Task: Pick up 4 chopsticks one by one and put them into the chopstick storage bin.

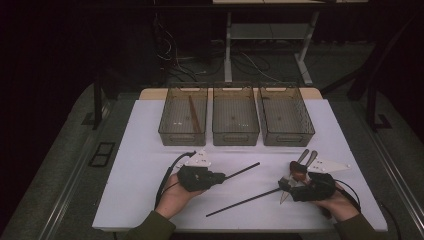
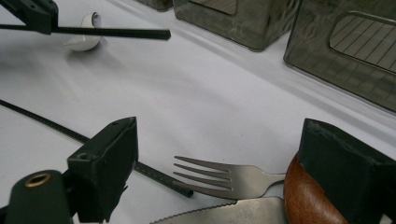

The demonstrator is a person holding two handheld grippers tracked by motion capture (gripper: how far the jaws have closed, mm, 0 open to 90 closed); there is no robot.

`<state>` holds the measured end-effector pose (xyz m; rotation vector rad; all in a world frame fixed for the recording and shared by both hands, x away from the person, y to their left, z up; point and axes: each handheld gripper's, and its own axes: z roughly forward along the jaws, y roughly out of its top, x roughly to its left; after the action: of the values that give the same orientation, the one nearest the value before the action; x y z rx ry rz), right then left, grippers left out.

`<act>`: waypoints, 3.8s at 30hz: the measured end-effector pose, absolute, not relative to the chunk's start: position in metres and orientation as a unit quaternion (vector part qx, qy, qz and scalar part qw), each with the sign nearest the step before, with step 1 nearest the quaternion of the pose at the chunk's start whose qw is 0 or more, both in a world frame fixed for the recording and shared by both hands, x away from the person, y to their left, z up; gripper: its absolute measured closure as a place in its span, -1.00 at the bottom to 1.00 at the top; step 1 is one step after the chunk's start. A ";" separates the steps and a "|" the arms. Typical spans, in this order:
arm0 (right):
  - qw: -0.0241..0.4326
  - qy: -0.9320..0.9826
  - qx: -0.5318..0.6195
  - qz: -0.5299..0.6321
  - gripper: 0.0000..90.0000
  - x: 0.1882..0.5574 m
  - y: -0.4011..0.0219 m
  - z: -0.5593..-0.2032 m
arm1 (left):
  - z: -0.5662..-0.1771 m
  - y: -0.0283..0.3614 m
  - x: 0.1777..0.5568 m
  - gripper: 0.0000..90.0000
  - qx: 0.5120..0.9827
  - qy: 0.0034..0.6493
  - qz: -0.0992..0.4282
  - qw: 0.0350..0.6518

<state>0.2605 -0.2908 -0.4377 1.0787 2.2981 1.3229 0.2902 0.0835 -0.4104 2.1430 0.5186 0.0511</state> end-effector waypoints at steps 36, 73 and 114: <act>0.142 0.791 0.368 0.467 -0.73 0.261 -0.294 -0.437 | -0.371 0.157 0.335 0.89 0.823 0.296 0.088 0.476; 0.133 0.783 0.383 0.471 -0.68 0.264 -0.296 -0.434 | -0.331 0.171 0.441 0.89 0.782 0.393 0.166 0.454; 0.134 0.785 0.382 0.469 -0.68 0.264 -0.295 -0.436 | -0.369 0.164 0.484 0.38 0.768 0.447 0.166 0.427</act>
<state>0.2636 -0.2950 -0.4355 1.1071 2.2769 1.3592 0.4842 0.1641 -0.3691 1.9193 1.1176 0.4159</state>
